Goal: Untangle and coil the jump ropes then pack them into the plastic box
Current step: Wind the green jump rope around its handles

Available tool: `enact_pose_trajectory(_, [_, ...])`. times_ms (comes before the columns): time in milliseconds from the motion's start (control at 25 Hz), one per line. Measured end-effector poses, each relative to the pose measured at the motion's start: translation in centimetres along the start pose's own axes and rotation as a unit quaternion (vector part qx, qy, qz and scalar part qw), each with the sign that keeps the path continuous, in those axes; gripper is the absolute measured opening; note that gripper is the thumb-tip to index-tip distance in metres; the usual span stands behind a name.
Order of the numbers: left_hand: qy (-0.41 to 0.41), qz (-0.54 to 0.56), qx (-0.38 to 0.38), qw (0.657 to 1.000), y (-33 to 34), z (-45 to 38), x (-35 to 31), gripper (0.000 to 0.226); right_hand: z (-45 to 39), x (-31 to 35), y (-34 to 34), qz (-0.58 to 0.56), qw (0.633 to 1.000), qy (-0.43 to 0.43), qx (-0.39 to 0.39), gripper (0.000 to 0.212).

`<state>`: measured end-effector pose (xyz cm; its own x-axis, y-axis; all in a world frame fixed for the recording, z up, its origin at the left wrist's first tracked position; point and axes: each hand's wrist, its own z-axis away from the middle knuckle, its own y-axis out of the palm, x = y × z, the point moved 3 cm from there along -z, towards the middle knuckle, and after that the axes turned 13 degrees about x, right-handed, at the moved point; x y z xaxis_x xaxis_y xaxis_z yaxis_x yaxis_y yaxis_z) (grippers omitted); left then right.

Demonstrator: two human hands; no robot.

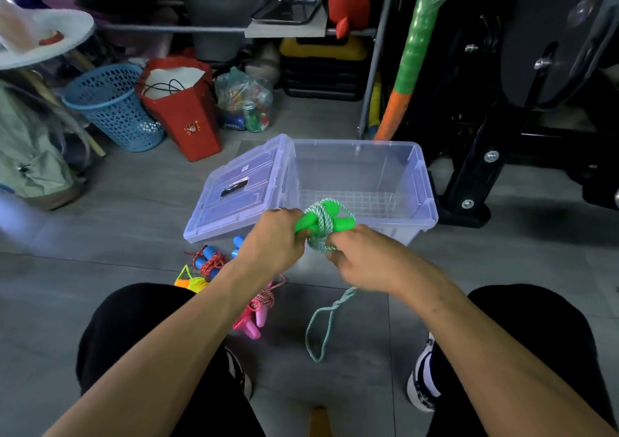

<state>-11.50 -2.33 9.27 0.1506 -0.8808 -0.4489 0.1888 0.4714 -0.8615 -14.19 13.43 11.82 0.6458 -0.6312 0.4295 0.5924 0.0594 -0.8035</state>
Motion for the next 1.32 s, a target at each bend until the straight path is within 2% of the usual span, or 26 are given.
enact_pose_trajectory(40, [0.01,-0.051,0.053,0.997,0.3,-0.3,-0.1,0.007,0.4,-0.5,-0.8,-0.015,1.0,0.008,0.001,0.025])
enact_pose_trajectory(80, [0.029,-0.101,0.096,0.99,0.3,-0.3,-0.4,0.012,0.8,-1.2,-1.7,-0.034,0.999,0.015,-0.005,0.025])
enact_pose_trajectory(120, [0.054,-0.138,0.126,0.981,0.4,-0.4,-0.6,0.025,1.2,-2.0,-2.6,-0.055,0.998,0.015,-0.018,0.022])
enact_pose_trajectory(200, [0.101,-0.122,0.145,0.977,0.3,-0.2,-1.1,0.048,2.1,-3.5,-4.1,-0.104,0.993,0.003,-0.052,0.015])
enact_pose_trajectory(320, [0.154,0.057,0.147,0.975,-0.4,0.8,-1.9,0.048,2.4,-5.7,-5.3,-0.193,0.976,-0.007,-0.096,0.016])
enact_pose_trajectory(480, [0.102,0.28,0.25,0.921,-1.8,2.2,-2.5,0.041,2.0,-7.5,-5.4,-0.307,0.943,-0.028,-0.124,0.016])
enact_pose_trajectory(600, [0.125,0.399,0.202,0.886,-2.7,2.6,-2.1,0.025,2.0,-7.3,-4.8,-0.343,0.934,-0.025,-0.1,0.015])
enact_pose_trajectory(720, [0.111,0.512,0.144,0.84,-2.5,2.1,-1.5,0.025,1.4,-5.5,-2.9,-0.318,0.947,-0.026,-0.045,0.023])
enact_pose_trajectory(800, [0.074,0.526,0.106,0.84,-2.2,1.5,-1.3,0.014,0.9,-3.9,-1.9,-0.28,0.959,-0.027,-0.025,0.027])
enact_pose_trajectory(880, [0.01,0.455,0.061,0.888,-1.8,0.7,-0.8,0.008,0.6,-3.0,-1.7,-0.237,0.971,-0.013,-0.029,0.034])
enact_pose_trajectory(960, [-0.053,0.281,0.017,0.958,-1.3,0.0,-0.1,0.009,0.8,-2.5,-2.0,-0.185,0.982,-0.012,-0.043,0.04])
enact_pose_trajectory(1040, [-0.089,0.073,0.014,0.993,-0.9,-0.2,0.2,0.019,1.2,-2.3,-2.4,-0.154,0.987,-0.029,-0.043,0.039])
enact_pose_trajectory(1120, [-0.11,-0.1,0.049,0.988,-1.0,-0.1,-0.2,0.025,1.7,-2.5,-3.4,-0.181,0.981,-0.044,-0.058,0.033])
enact_pose_trajectory(1200, [-0.081,-0.241,0.083,0.963,-1.1,-0.2,-0.9,0.034,2.0,-3.3,-4.8,-0.223,0.968,-0.052,-0.102,0.027])
enact_pose_trajectory(1240, [-0.044,-0.278,0.099,0.954,-0.9,-0.2,-1.2,0.037,2.0,-3.7,-5.4,-0.229,0.965,-0.055,-0.119,0.024])
enact_pose_trajectory(1320, [0.055,-0.274,0.137,0.95,-0.3,0.0,-1.5,0.034,1.5,-4.6,-5.9,-0.221,0.965,-0.053,-0.131,0.022])
